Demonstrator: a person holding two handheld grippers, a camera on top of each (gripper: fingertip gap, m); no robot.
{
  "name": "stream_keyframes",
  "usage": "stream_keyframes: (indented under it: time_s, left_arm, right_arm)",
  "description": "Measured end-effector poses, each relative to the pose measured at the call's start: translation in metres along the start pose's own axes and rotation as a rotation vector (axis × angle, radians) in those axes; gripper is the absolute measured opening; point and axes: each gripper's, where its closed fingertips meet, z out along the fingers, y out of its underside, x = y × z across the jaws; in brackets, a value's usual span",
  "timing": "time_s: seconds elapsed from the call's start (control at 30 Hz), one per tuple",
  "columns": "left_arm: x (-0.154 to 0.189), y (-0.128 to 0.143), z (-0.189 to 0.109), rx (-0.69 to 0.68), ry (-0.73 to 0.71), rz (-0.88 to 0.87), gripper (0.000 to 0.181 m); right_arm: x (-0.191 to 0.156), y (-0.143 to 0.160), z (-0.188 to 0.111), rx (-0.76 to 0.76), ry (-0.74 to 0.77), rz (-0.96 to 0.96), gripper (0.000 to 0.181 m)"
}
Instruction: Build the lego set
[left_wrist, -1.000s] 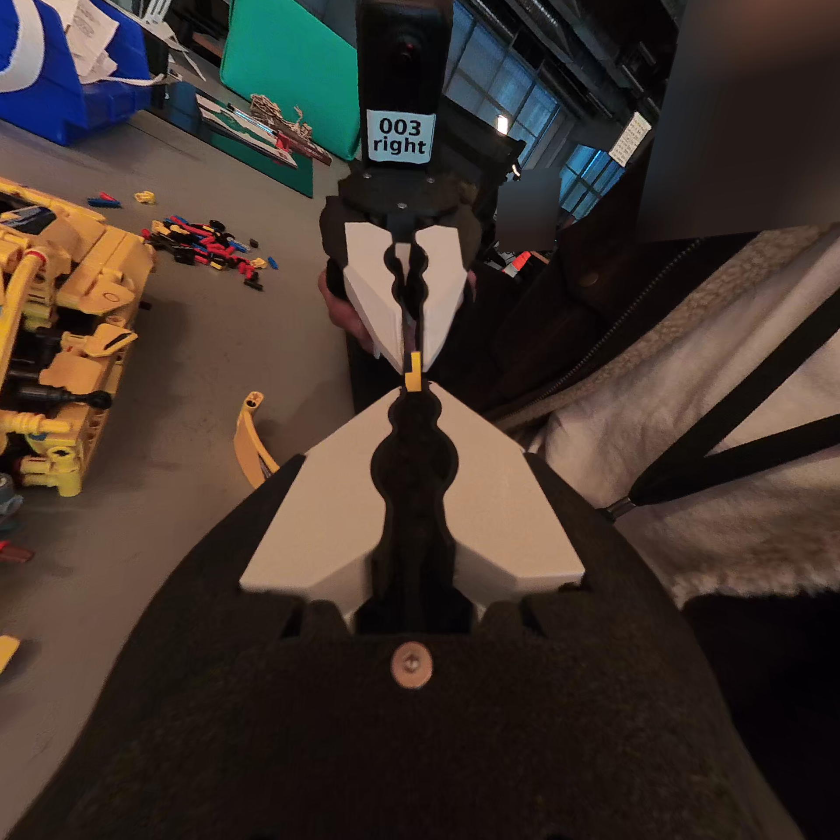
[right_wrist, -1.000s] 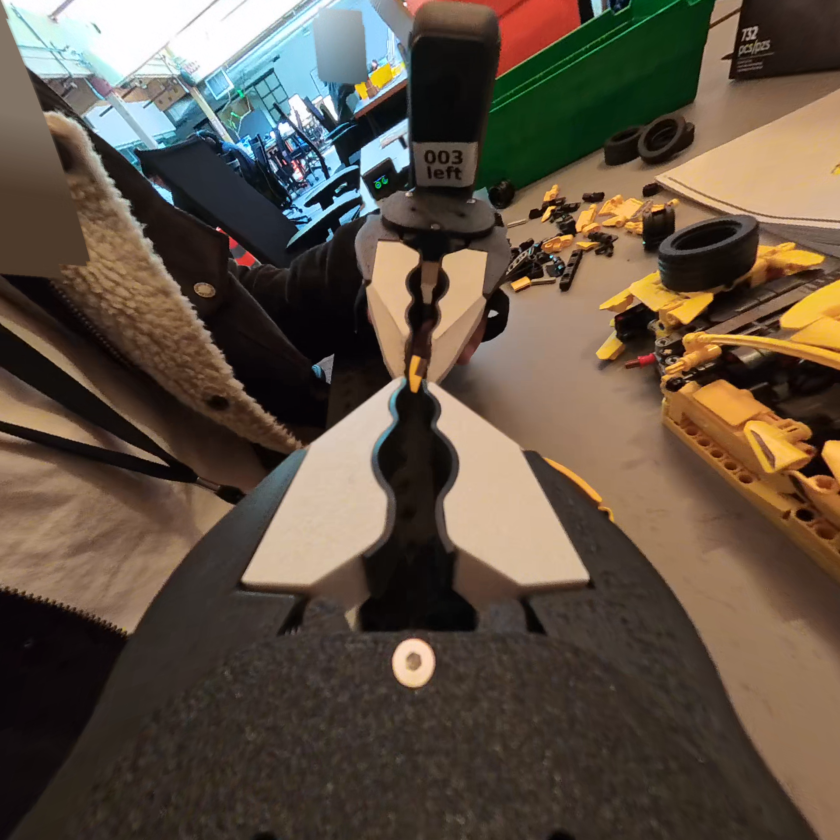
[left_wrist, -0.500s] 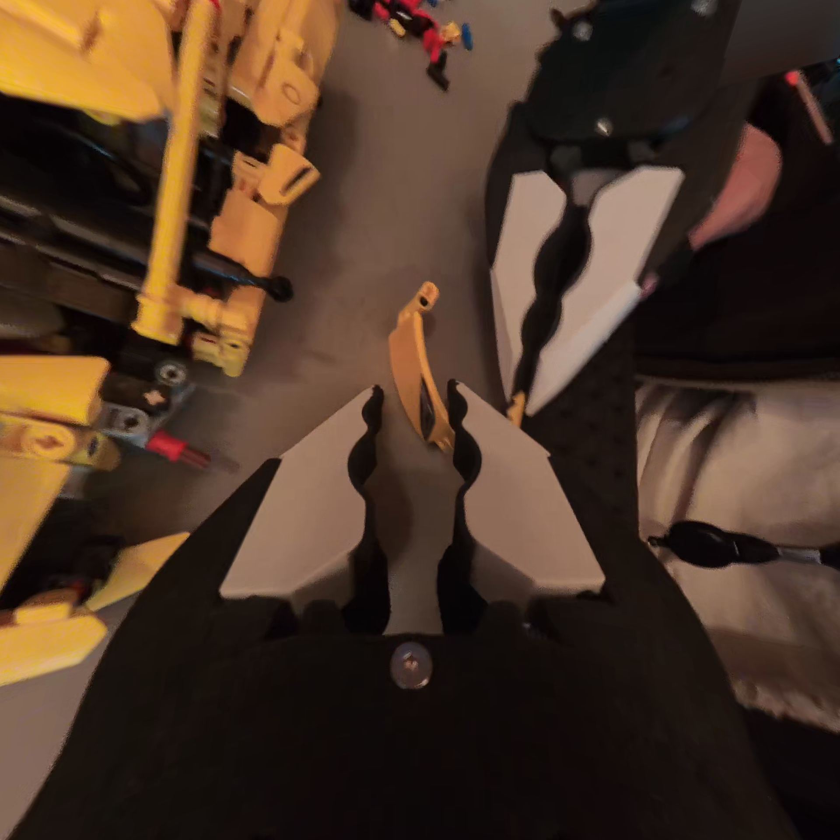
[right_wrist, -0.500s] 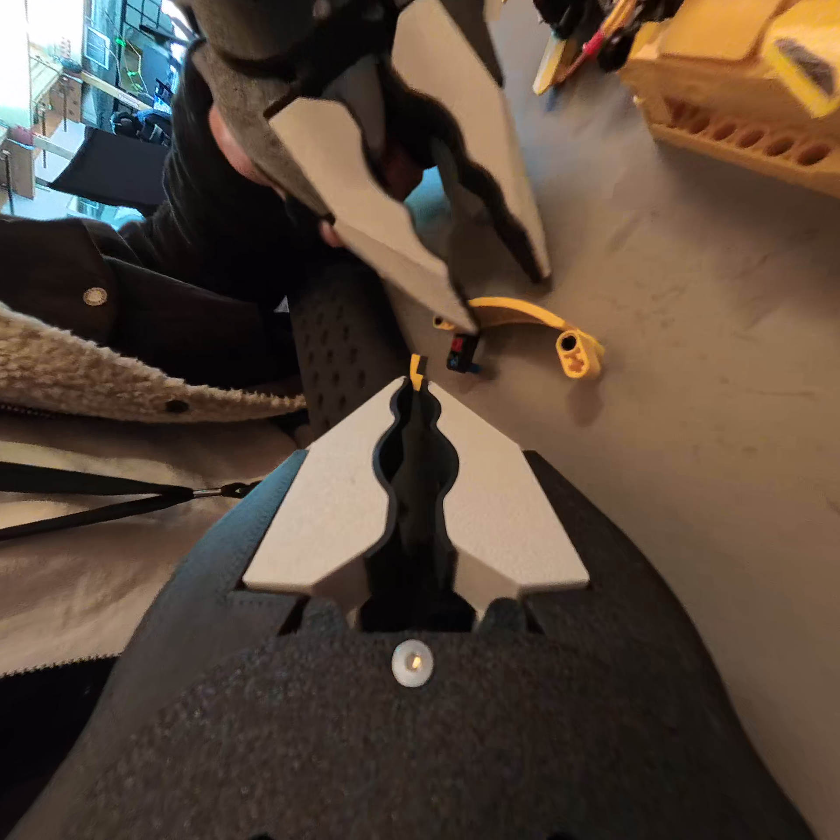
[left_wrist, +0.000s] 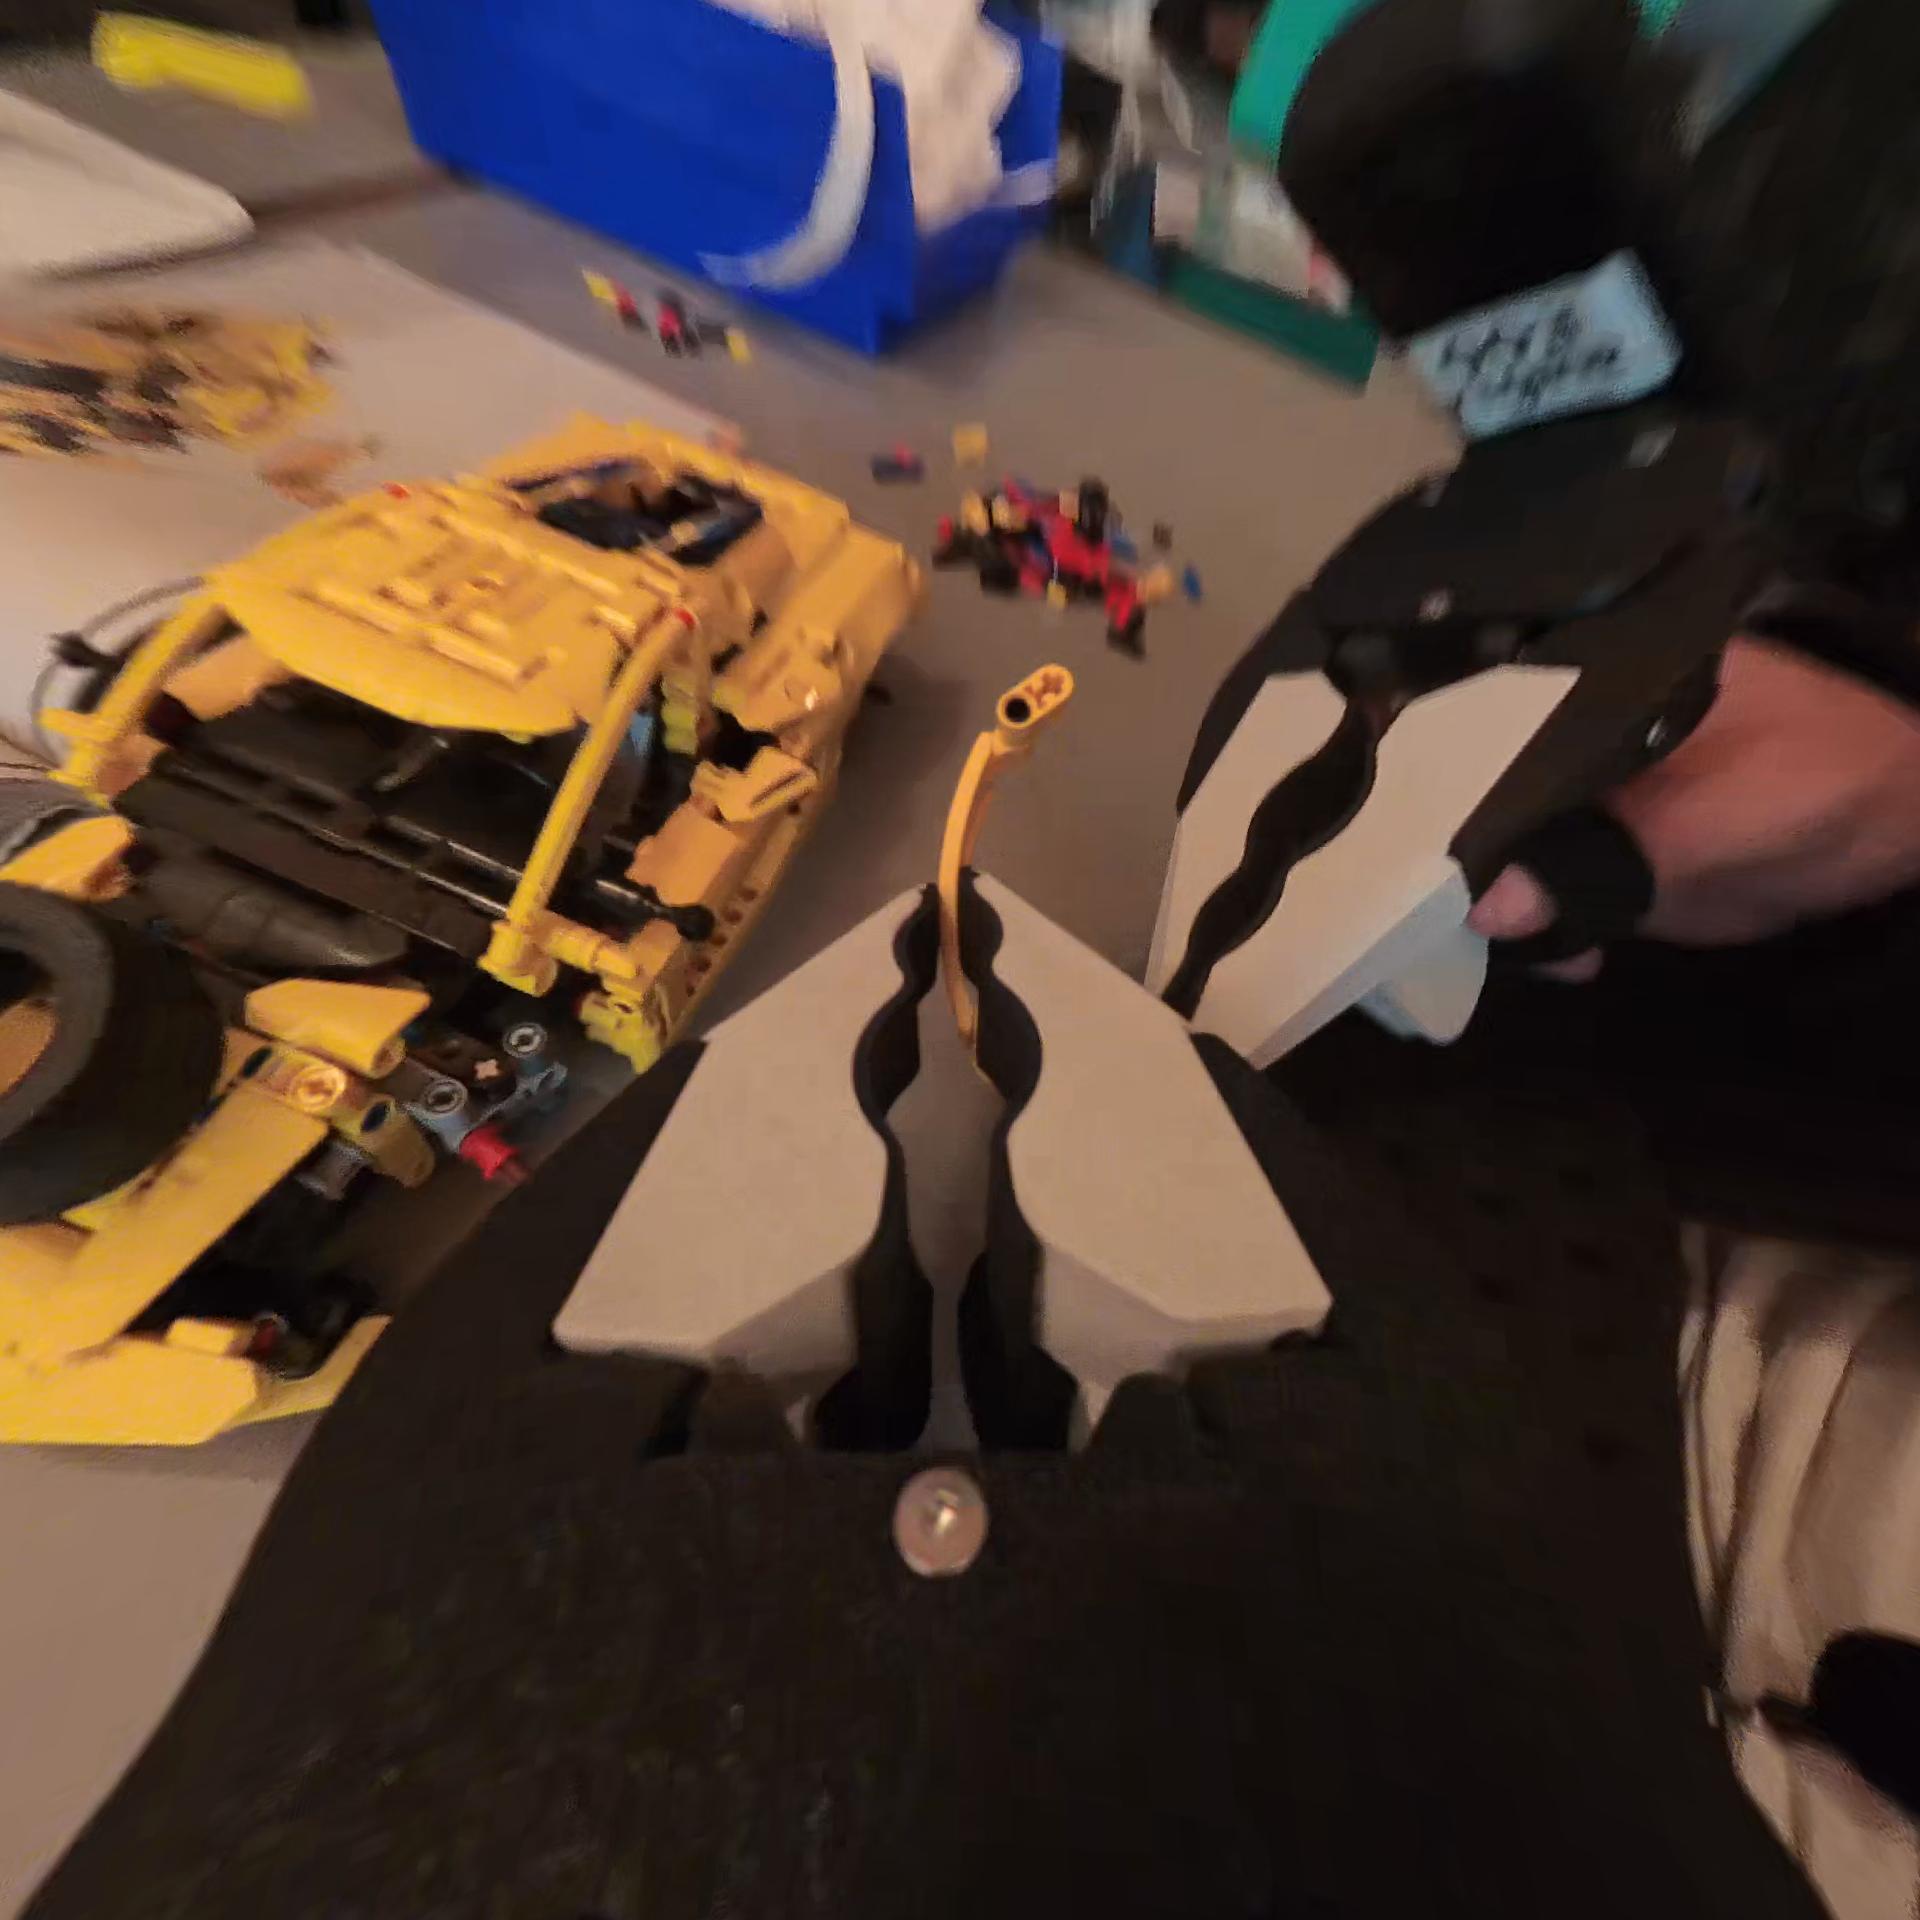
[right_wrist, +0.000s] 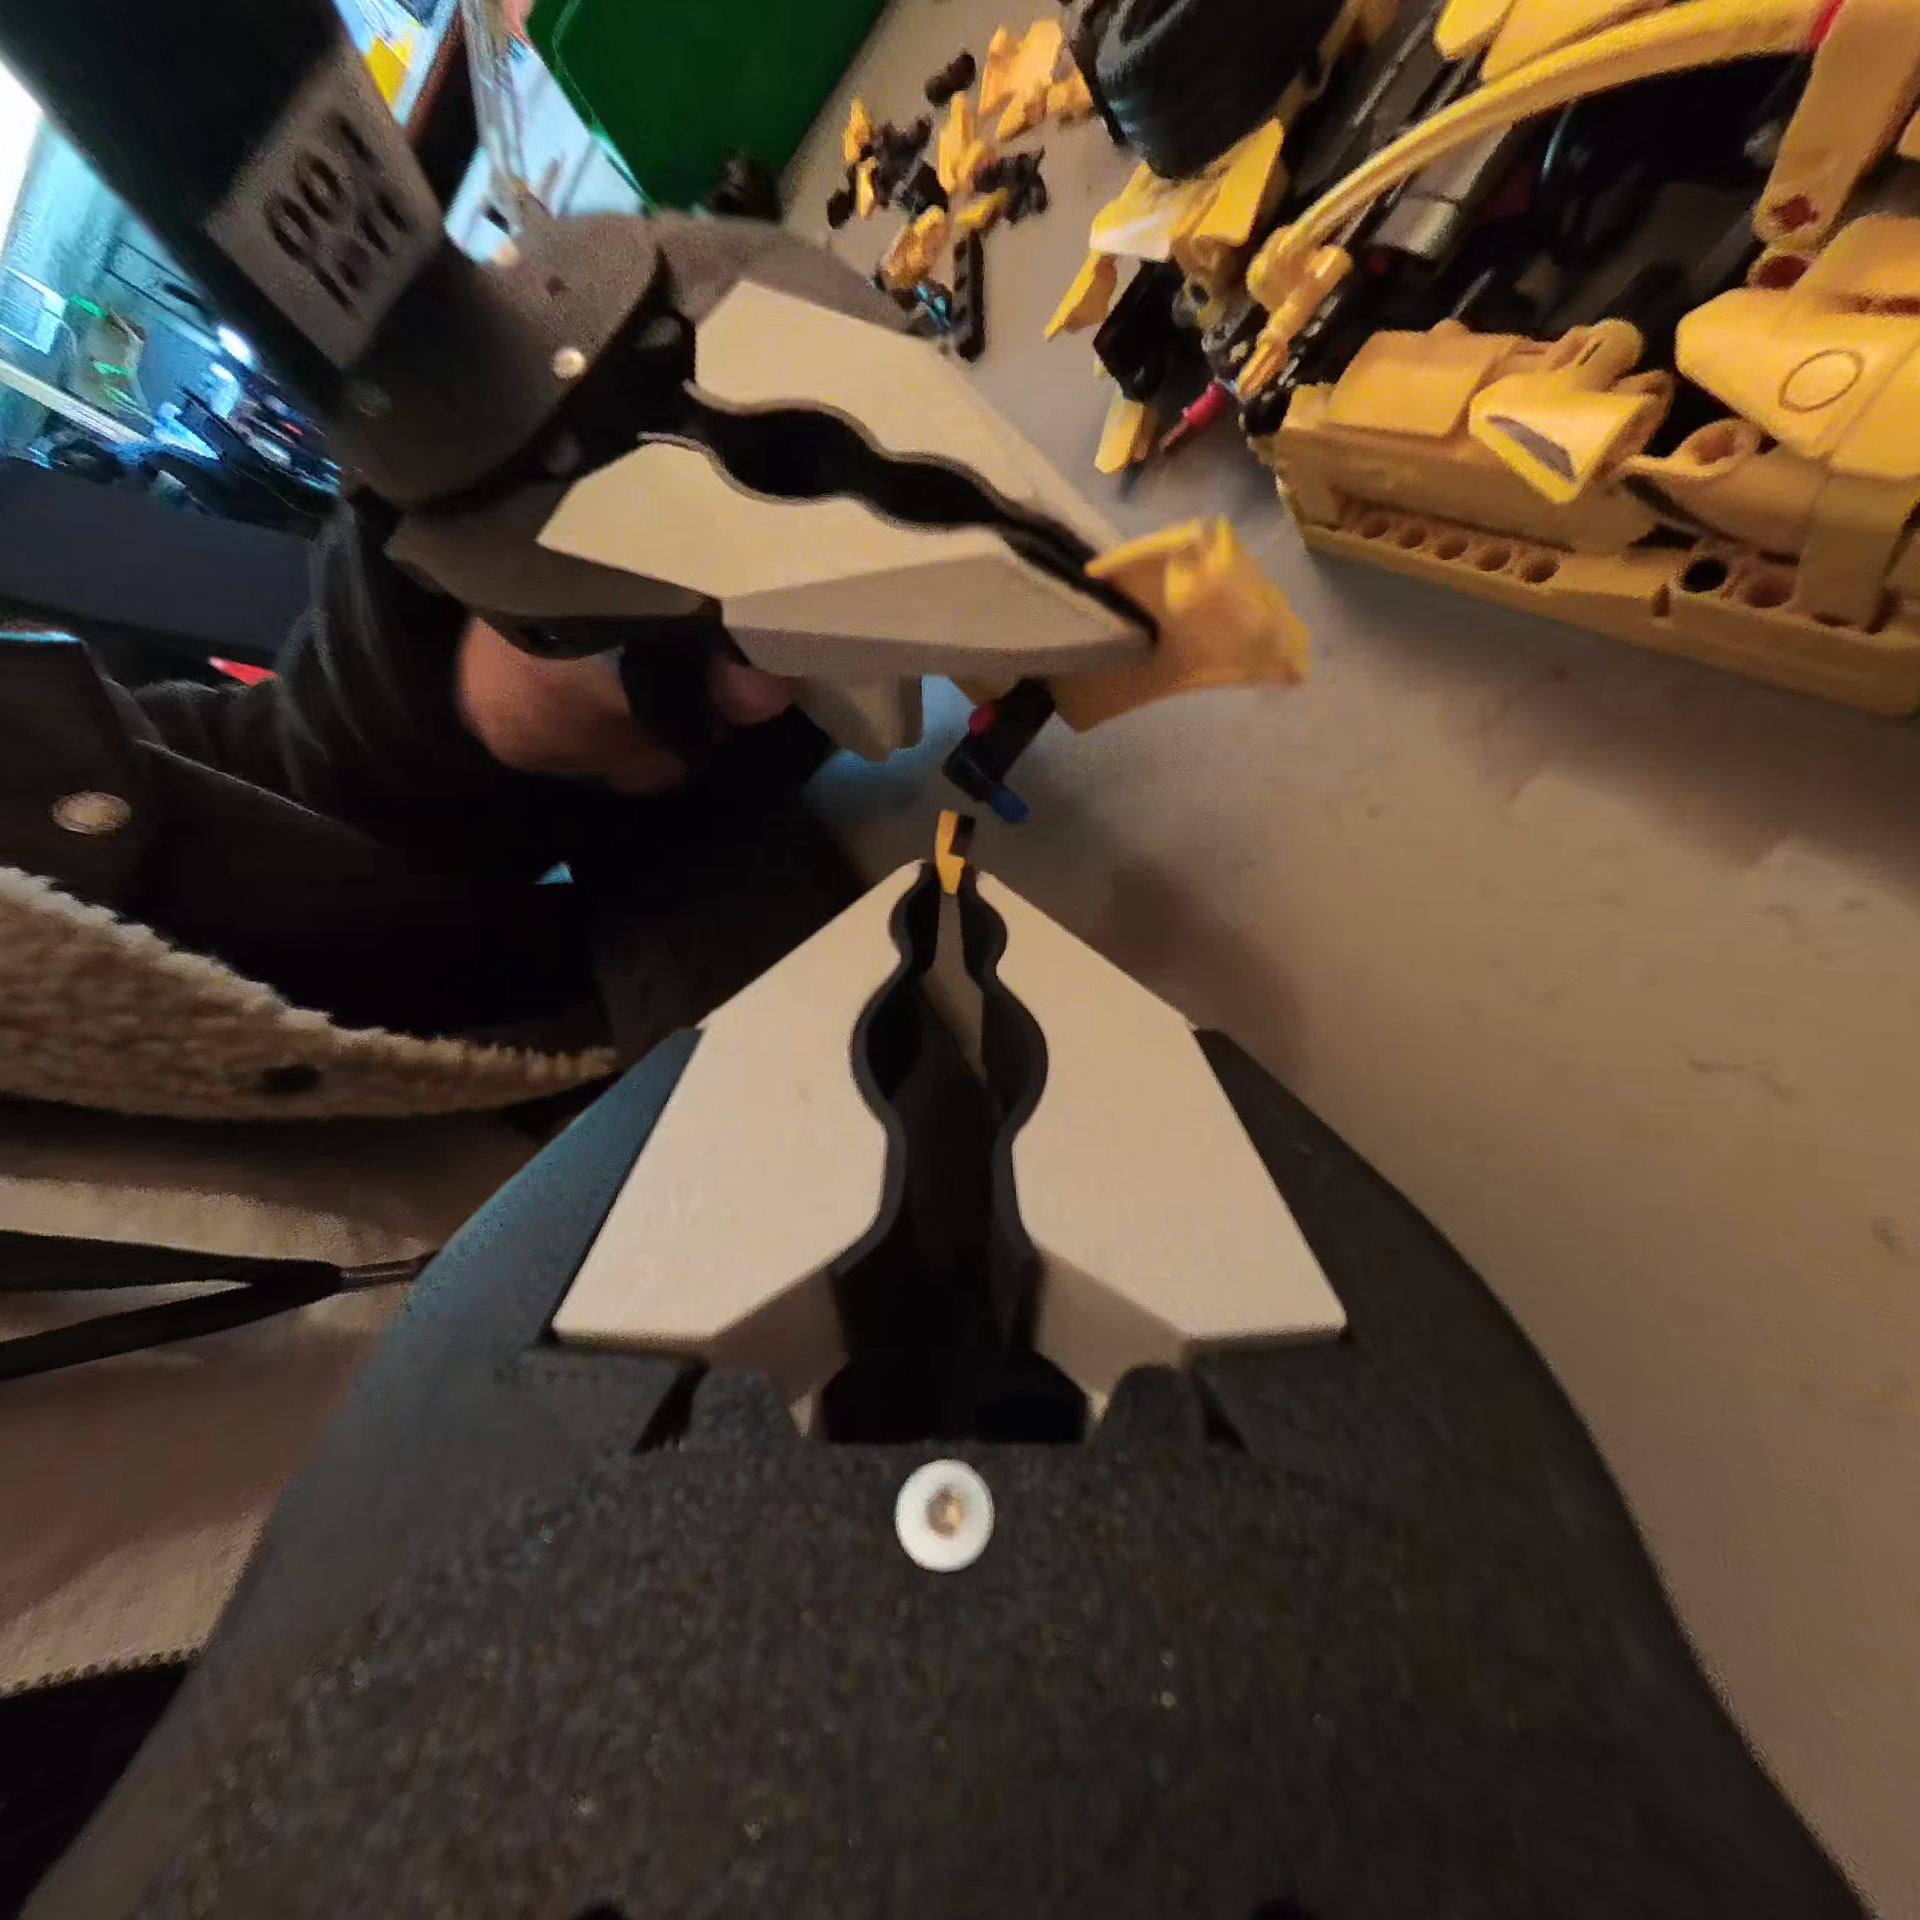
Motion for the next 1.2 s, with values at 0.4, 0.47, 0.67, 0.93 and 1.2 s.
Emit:
stream_keyframes:
  time_s: [0.4, 0.47, 0.67, 0.93, 1.2]
  left_arm:
    - [-0.007, -0.049, -0.019, 0.321, -0.206, 0.258, 0.002]
    - [-0.007, -0.051, -0.021, 0.327, -0.236, 0.3, 0.002]
    - [-0.008, -0.053, -0.021, 0.324, -0.279, 0.36, 0.002]
    - [-0.012, -0.047, -0.013, 0.257, -0.332, 0.378, 0.002]
    - [-0.016, -0.037, -0.002, 0.188, -0.306, 0.304, 0.002]
  right_arm:
    - [-0.015, -0.054, -0.008, 0.346, -0.007, 0.076, 0.002]
    - [-0.012, -0.057, -0.01, 0.37, 0.014, 0.083, 0.001]
    - [-0.012, -0.06, -0.015, 0.409, 0.024, 0.094, 0.001]
    - [0.0, -0.06, -0.016, 0.4, 0.091, 0.075, 0.002]
    - [0.022, -0.061, -0.02, 0.37, 0.218, -0.021, 0.014]
